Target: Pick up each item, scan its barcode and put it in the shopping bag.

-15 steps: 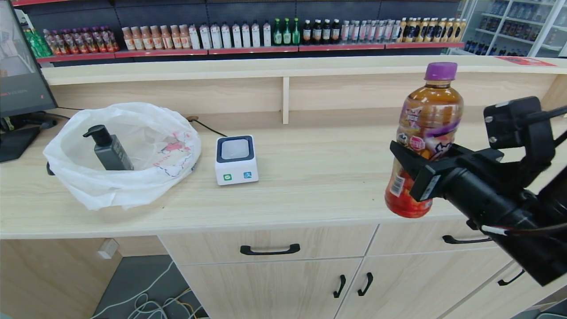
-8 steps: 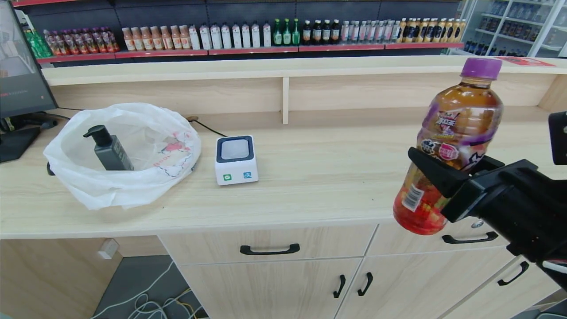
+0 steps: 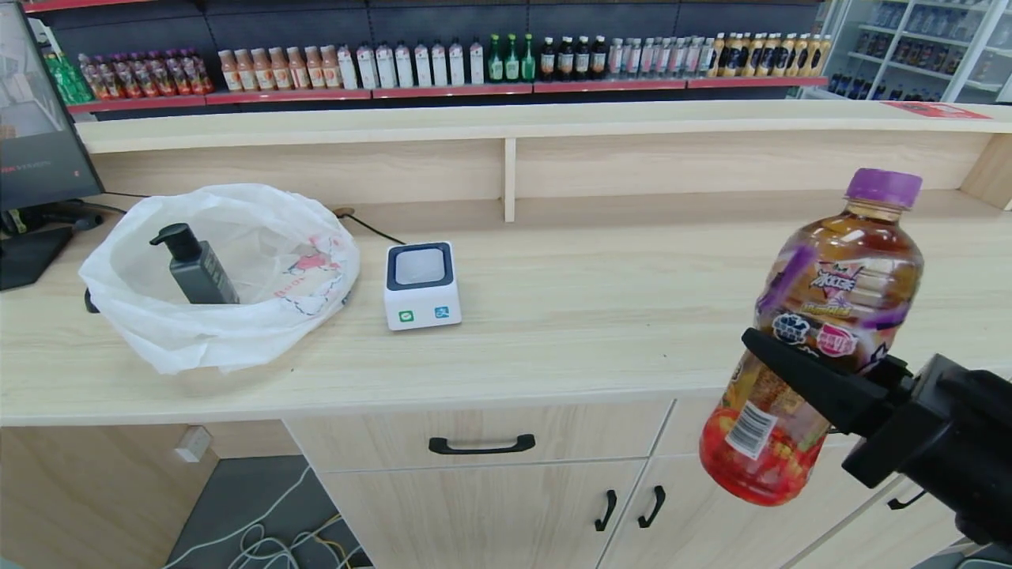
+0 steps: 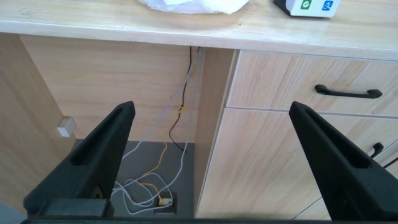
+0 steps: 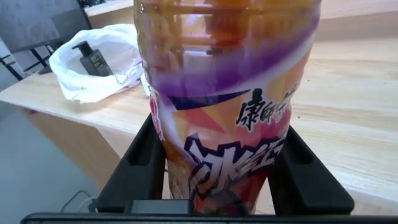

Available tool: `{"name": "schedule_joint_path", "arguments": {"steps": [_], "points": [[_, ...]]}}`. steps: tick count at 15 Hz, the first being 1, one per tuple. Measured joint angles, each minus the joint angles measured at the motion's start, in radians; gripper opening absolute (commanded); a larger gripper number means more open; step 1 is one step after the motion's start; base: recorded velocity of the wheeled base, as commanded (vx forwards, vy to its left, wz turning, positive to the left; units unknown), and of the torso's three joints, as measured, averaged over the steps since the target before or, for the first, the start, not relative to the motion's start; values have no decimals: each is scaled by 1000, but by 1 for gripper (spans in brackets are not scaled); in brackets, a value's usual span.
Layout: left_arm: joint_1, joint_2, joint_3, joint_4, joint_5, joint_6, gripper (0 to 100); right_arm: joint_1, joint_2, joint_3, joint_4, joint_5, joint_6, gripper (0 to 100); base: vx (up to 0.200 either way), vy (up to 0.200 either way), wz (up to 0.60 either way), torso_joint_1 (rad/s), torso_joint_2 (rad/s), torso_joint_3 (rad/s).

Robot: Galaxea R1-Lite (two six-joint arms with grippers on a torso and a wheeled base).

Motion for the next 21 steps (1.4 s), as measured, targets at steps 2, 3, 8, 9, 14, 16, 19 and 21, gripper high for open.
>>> {"name": "schedule_joint_path", "arguments": {"steps": [2, 3, 8, 9, 14, 16, 19, 21], "points": [[0, 0, 0, 0, 0, 0, 100, 13, 2, 19, 0, 45, 25, 0, 0, 0, 0, 0, 0, 0], [0, 0, 0, 0, 0, 0, 100, 18, 10, 25, -1, 51, 41, 0, 0, 0, 0, 0, 0, 0], [0, 0, 0, 0, 0, 0, 100, 112, 55, 11, -5, 164, 93, 0, 0, 0, 0, 0, 0, 0], [0, 0, 0, 0, 0, 0, 100, 130, 72, 0, -10, 185, 117, 0, 0, 0, 0, 0, 0, 0], [0, 0, 0, 0, 0, 0, 100, 170, 163, -33, -219, 250, 331, 0, 0, 0, 0, 0, 0, 0], [0, 0, 0, 0, 0, 0, 100, 176, 204, -22, -340, 259, 396, 0, 0, 0, 0, 0, 0, 0], [0, 0, 0, 0, 0, 0, 100, 187, 270, -10, -408, 276, 475, 0, 0, 0, 0, 0, 0, 0], [0, 0, 0, 0, 0, 0, 100, 213, 302, -27, -409, 278, 534, 0, 0, 0, 0, 0, 0, 0]]}}
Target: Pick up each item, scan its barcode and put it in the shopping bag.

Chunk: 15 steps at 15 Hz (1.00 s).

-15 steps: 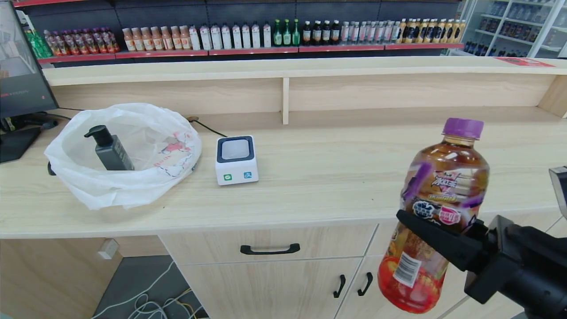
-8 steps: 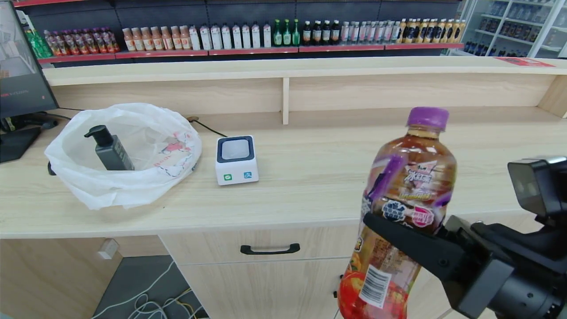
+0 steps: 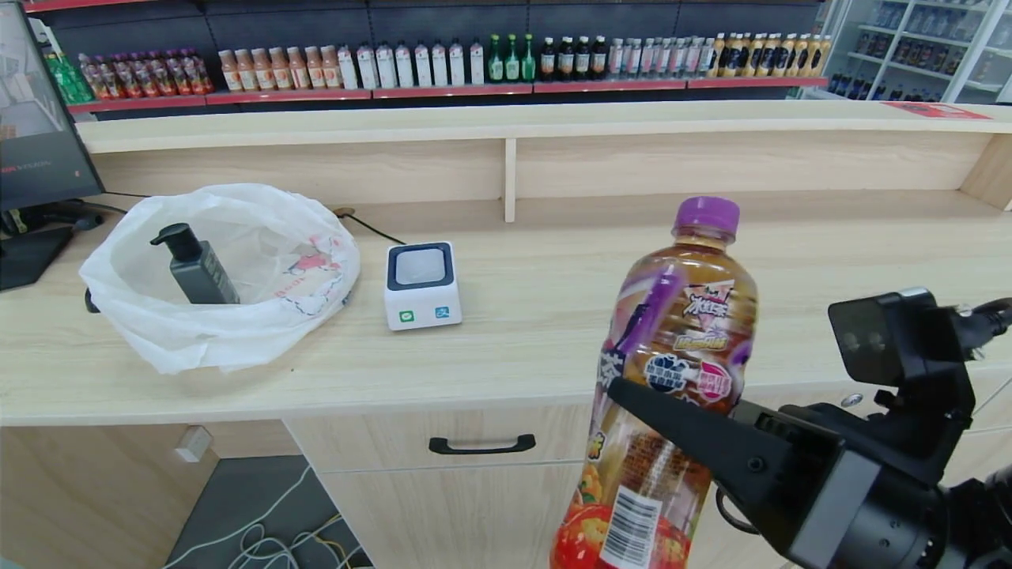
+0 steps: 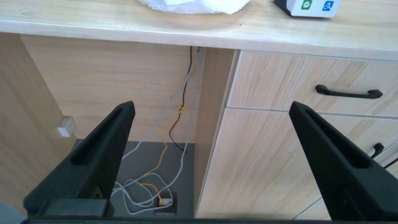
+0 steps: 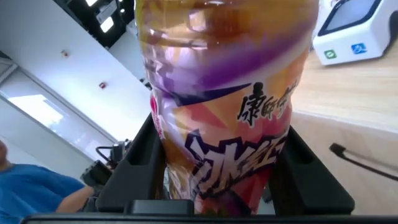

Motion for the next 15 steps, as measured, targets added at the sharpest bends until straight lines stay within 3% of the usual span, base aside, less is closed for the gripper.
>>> {"name": "schedule_joint_path", "arguments": {"steps": [6, 15], "points": [[0, 0, 0, 0, 0, 0, 100, 34, 29, -48, 0, 2, 122, 0, 0, 0, 0, 0, 0, 0], [0, 0, 0, 0, 0, 0, 100, 51, 29, -64, 0, 2, 143, 0, 0, 0, 0, 0, 0, 0]]}}
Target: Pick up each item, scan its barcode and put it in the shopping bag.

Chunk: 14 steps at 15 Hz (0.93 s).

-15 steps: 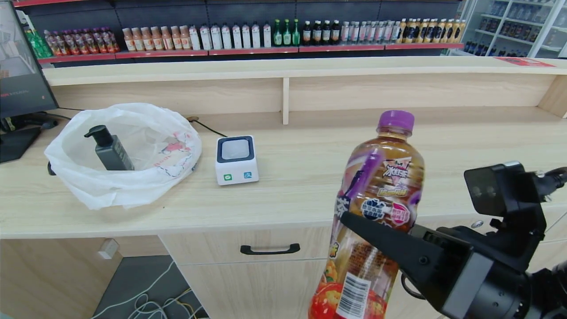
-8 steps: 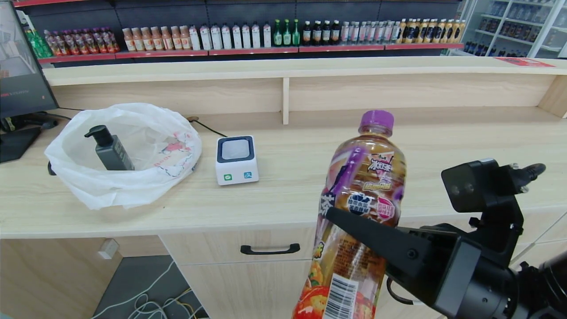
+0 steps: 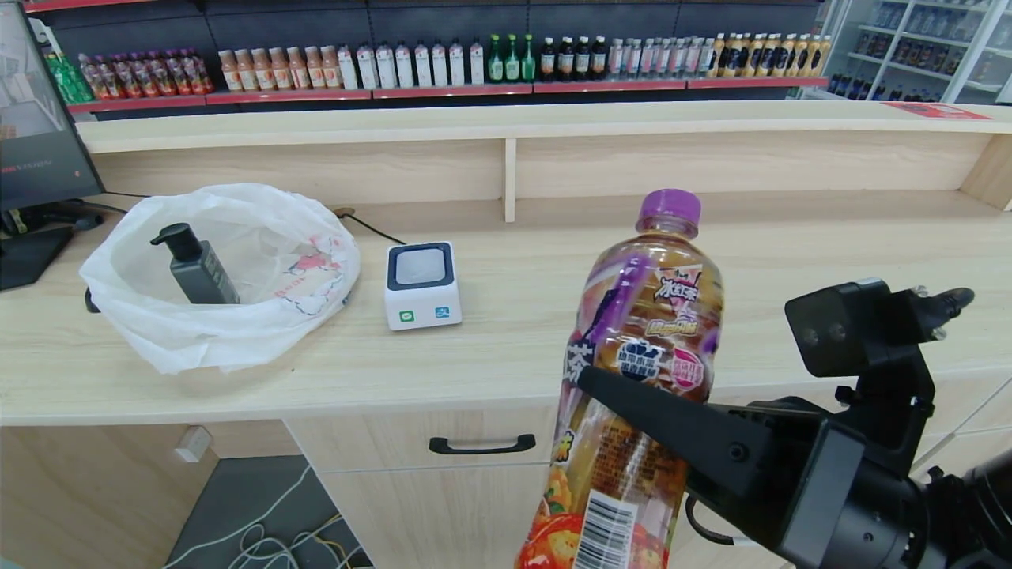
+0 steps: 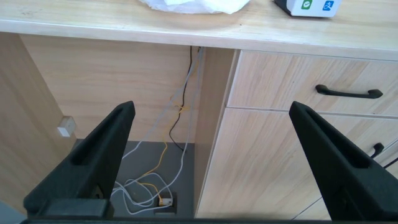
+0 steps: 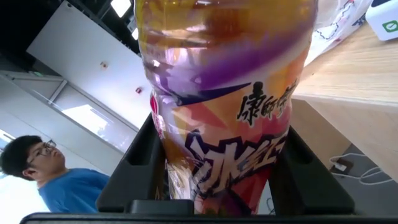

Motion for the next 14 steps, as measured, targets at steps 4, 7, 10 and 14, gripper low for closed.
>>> {"name": "schedule_joint_path", "arguments": {"steps": [4, 7, 10, 14], "points": [[0, 0, 0, 0, 0, 0, 100, 1, -4, 2, 0, 0, -1, 0, 0, 0, 0, 0, 0, 0], [0, 0, 0, 0, 0, 0, 100, 1, -4, -4, 0, 0, -5, 0, 0, 0, 0, 0, 0, 0], [0, 0, 0, 0, 0, 0, 100, 4, -4, 3, 0, 0, -18, 0, 0, 0, 0, 0, 0, 0], [0, 0, 0, 0, 0, 0, 100, 13, 16, 4, 0, 0, -145, 0, 0, 0, 0, 0, 0, 0]]}}
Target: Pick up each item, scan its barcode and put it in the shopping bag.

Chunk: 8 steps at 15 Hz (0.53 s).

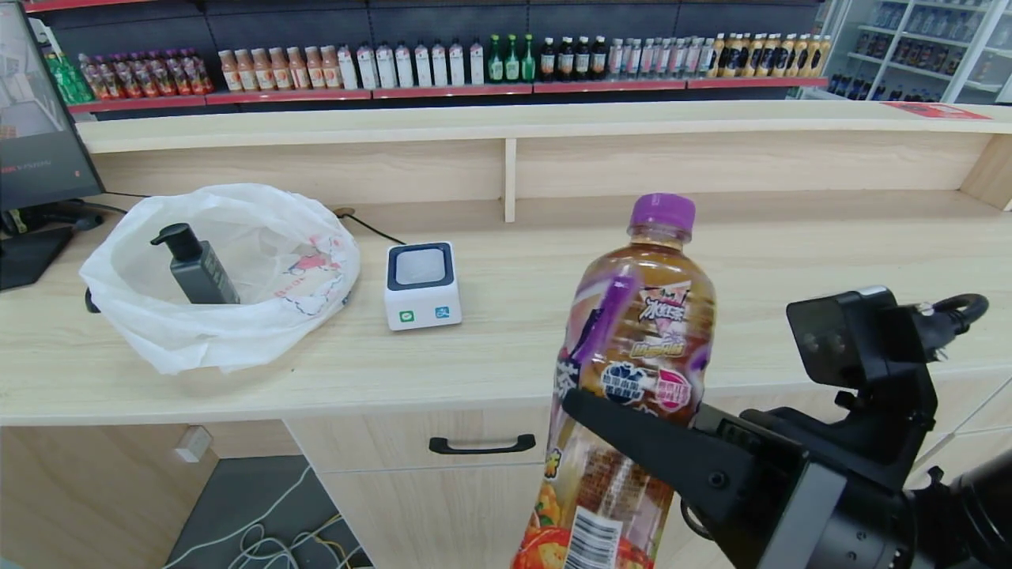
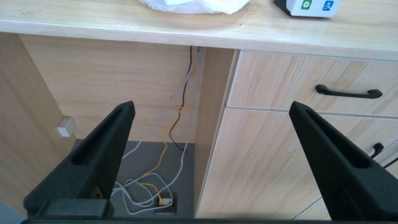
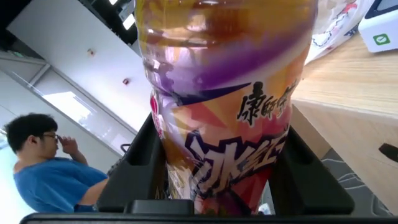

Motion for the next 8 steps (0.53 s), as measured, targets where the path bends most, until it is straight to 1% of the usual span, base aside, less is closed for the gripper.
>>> {"name": "schedule_joint_path", "arguments": {"steps": [3, 4, 7, 8], "points": [[0, 0, 0, 0, 0, 0, 100, -7, 32, -1, -1, -2, -109, 0, 0, 0, 0, 0, 0, 0], [0, 0, 0, 0, 0, 0, 100, -24, 48, -2, -1, -4, -182, 0, 0, 0, 0, 0, 0, 0], [0, 0, 0, 0, 0, 0, 100, -118, 95, -15, 1, -7, -417, 0, 0, 0, 0, 0, 0, 0], [0, 0, 0, 0, 0, 0, 100, -136, 104, -27, 0, -9, -474, 0, 0, 0, 0, 0, 0, 0]]}}
